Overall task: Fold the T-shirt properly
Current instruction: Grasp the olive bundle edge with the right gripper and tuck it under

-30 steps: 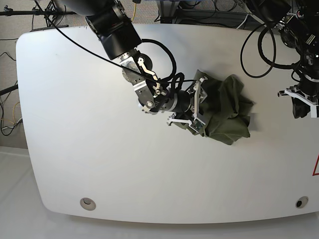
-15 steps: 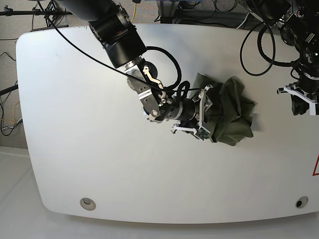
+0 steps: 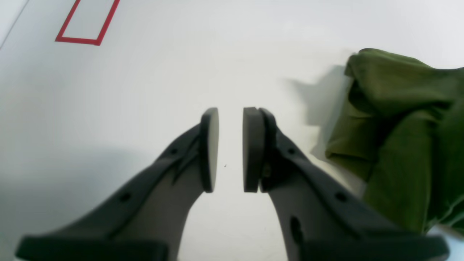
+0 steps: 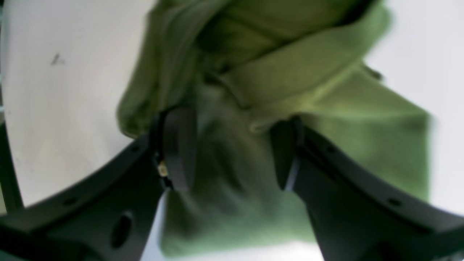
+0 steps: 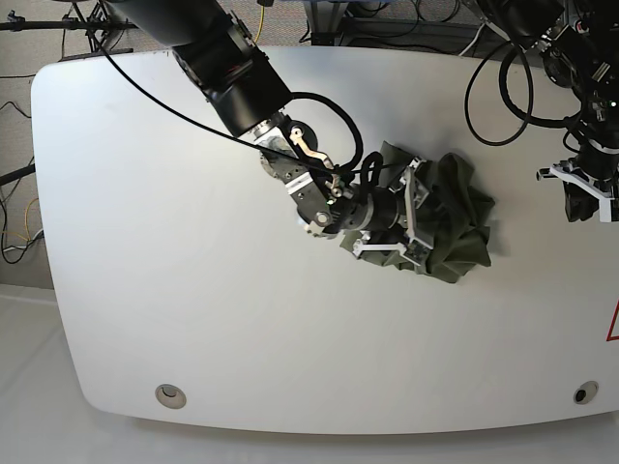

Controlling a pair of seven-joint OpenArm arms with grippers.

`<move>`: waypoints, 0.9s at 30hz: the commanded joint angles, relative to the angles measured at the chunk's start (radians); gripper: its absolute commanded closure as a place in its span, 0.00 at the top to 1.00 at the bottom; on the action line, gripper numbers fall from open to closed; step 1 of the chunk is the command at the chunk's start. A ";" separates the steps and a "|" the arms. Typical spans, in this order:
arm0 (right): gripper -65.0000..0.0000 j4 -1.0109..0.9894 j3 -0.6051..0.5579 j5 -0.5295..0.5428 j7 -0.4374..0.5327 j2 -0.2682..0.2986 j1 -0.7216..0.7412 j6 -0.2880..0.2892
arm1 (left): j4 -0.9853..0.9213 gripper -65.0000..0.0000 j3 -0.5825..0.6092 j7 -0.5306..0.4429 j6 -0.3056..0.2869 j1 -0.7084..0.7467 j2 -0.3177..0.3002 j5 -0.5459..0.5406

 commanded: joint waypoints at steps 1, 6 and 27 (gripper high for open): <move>0.48 0.017 -0.025 0.015 0.044 -0.023 0.028 0.004 | 0.017 0.16 -0.002 -0.026 0.001 -0.005 -0.011 -0.013; 0.48 0.006 -0.060 0.015 0.102 -0.023 0.050 0.004 | 0.017 0.16 -0.002 -0.026 0.001 -0.005 -0.010 -0.013; 0.48 -0.186 -0.154 0.026 0.371 -0.023 0.143 0.002 | 0.018 0.16 -0.004 -0.026 0.001 0.022 -0.010 -0.013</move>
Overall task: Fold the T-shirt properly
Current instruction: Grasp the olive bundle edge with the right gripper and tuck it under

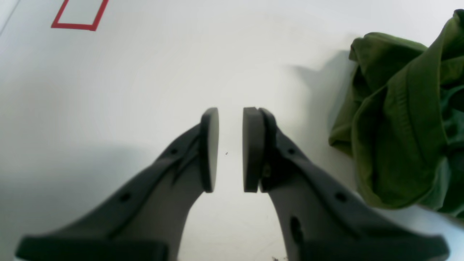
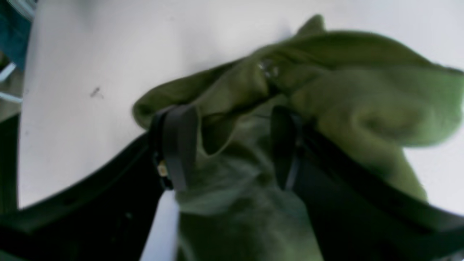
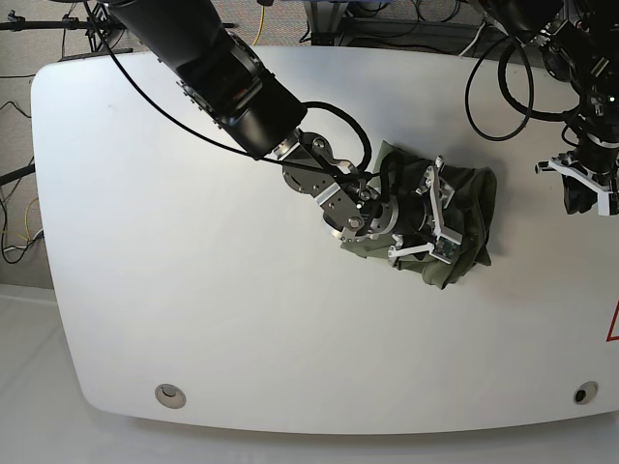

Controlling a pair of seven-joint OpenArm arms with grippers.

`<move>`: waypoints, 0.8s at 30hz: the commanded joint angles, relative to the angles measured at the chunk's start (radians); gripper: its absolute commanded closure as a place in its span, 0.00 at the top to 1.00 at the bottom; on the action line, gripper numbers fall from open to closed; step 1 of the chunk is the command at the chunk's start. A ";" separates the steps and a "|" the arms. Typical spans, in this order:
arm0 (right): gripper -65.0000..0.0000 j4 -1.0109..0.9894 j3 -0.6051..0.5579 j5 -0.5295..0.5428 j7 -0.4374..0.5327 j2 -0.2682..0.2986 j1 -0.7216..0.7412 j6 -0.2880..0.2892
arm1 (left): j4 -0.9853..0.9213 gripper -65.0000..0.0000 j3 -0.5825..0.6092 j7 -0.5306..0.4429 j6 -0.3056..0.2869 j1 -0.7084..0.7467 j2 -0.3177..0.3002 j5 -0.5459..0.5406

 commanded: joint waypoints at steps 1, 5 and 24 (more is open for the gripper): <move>0.48 0.014 0.003 0.015 0.062 -0.012 0.034 -0.002 | 0.018 0.16 -0.003 -0.027 0.001 -0.001 -0.012 -0.013; 0.48 0.015 0.003 0.017 0.085 -0.012 0.034 -0.002 | 0.020 0.16 -0.003 -0.027 0.001 0.002 -0.012 -0.013; 0.48 0.012 -0.035 0.273 0.183 -0.012 0.038 -0.002 | 0.020 0.16 -0.002 -0.027 0.001 0.000 -0.012 -0.013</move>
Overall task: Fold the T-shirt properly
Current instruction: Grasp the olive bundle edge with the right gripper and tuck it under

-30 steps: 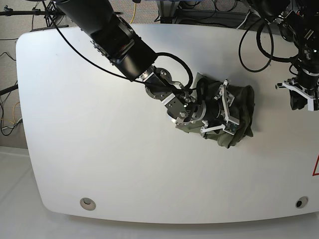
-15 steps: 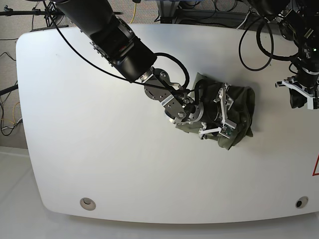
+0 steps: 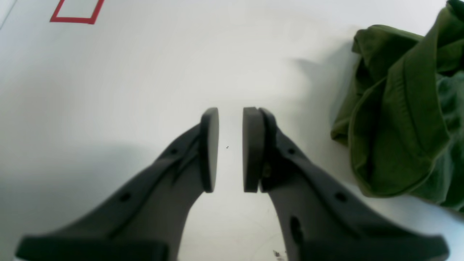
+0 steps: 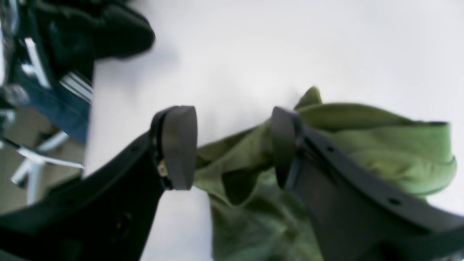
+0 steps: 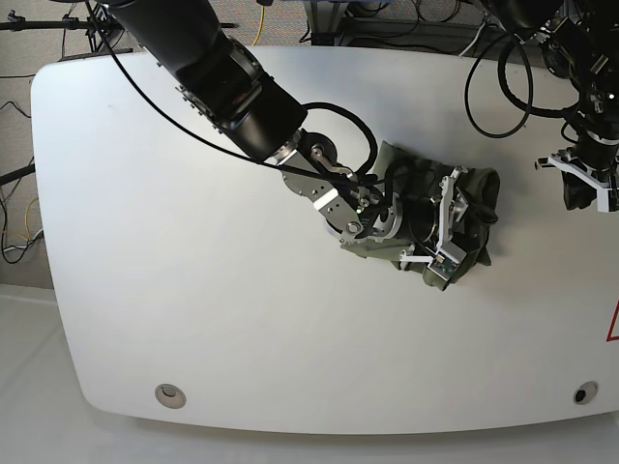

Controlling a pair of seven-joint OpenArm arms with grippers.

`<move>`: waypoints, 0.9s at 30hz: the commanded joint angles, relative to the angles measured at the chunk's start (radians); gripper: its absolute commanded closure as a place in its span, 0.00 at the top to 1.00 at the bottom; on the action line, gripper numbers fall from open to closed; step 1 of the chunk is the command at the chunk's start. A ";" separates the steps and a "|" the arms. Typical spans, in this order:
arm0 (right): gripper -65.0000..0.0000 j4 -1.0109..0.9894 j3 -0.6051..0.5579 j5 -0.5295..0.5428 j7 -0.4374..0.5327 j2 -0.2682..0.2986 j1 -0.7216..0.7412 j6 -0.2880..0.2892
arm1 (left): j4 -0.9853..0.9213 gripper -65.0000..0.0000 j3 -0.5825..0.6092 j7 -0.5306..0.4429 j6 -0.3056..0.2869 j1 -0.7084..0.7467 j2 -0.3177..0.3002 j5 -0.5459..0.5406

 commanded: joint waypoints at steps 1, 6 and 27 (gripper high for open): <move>0.48 0.016 0.003 0.054 0.037 -0.014 0.015 0.005 | 0.019 0.16 -0.001 -0.026 0.001 -0.013 -0.012 -0.013; 0.48 0.016 0.003 0.075 0.049 -0.014 -0.008 0.005 | 0.019 0.16 -0.001 -0.026 0.001 -0.013 -0.012 -0.013; 0.48 0.016 -0.033 -0.127 -0.134 -0.014 -0.077 0.005 | 0.019 0.16 0.008 -0.026 0.001 -0.016 -0.011 -0.013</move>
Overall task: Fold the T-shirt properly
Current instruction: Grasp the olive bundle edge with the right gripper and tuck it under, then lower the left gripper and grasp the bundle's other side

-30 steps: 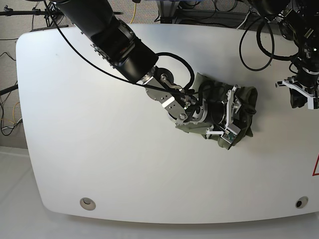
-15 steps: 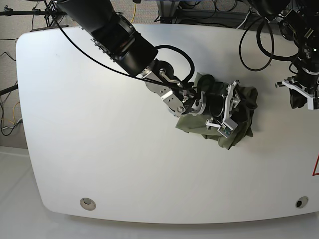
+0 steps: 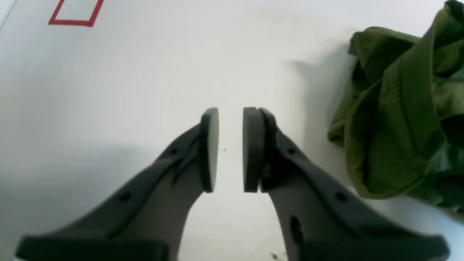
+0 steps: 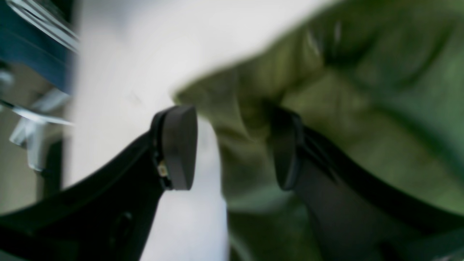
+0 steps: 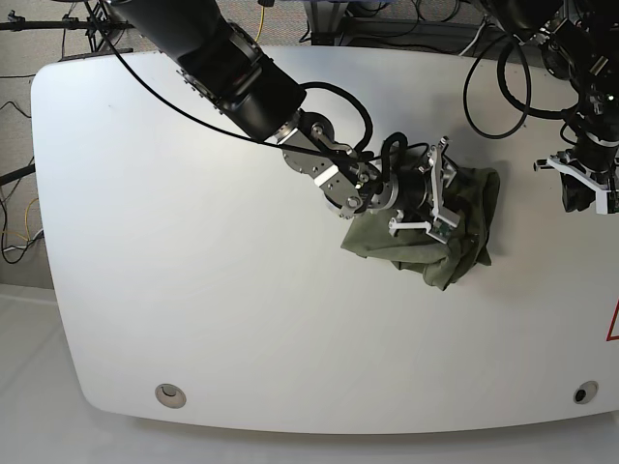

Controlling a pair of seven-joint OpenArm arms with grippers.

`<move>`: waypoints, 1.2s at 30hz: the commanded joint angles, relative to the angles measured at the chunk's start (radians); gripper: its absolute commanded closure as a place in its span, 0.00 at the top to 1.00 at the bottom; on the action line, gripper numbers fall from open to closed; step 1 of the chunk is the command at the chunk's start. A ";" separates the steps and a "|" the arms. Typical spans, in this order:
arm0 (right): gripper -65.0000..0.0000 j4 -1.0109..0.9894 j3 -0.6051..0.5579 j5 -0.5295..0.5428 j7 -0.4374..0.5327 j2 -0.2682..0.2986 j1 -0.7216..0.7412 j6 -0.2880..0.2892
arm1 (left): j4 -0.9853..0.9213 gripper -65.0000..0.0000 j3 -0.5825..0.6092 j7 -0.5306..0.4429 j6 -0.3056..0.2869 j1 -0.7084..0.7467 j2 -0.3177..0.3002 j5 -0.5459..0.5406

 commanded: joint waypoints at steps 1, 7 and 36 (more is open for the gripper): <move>0.48 0.017 -0.026 -0.039 0.029 -0.018 0.009 0.011 | 0.019 0.16 0.001 -0.026 0.001 -0.011 -0.011 -0.013; 0.48 -0.009 -0.095 -0.028 0.057 -0.018 0.009 0.011 | 0.018 0.16 0.026 -0.026 0.001 -0.009 -0.011 -0.013; 0.47 0.041 0.020 -0.037 0.095 -0.018 0.070 0.011 | 0.070 0.16 0.267 -0.025 0.001 0.015 0.009 -0.017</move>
